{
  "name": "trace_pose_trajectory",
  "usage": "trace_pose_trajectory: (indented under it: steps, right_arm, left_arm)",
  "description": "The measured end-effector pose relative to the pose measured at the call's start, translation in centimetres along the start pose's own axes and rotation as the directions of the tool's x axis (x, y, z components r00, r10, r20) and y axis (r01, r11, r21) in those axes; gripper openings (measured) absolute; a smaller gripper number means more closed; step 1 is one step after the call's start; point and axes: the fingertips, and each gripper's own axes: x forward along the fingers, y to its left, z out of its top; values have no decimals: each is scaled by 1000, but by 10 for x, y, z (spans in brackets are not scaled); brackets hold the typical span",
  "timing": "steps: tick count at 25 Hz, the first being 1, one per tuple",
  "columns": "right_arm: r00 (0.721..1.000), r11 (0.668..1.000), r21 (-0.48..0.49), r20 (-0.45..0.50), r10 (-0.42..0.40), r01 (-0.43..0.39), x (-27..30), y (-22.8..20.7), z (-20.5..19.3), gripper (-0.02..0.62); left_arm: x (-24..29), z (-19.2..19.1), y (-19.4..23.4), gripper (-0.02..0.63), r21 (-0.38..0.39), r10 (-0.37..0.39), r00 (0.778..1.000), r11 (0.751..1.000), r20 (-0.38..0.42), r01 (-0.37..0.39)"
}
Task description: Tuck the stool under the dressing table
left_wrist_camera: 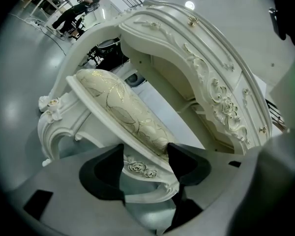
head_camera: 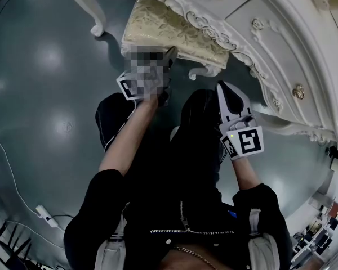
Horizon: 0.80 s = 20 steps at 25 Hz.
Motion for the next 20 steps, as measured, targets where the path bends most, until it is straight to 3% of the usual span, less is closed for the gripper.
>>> trace_pose_trajectory:
  steps: [8, 20]
  right_arm:
    - [1000, 1000, -3, 4, 11, -11, 2, 1, 3, 6]
    - [1000, 1000, -6, 8, 22, -22, 1, 2, -1, 6]
  left_arm:
    - [29, 14, 3, 282, 16, -24, 999, 1000, -26, 24]
    - [58, 27, 1, 282, 33, -31, 1000, 999, 0, 31]
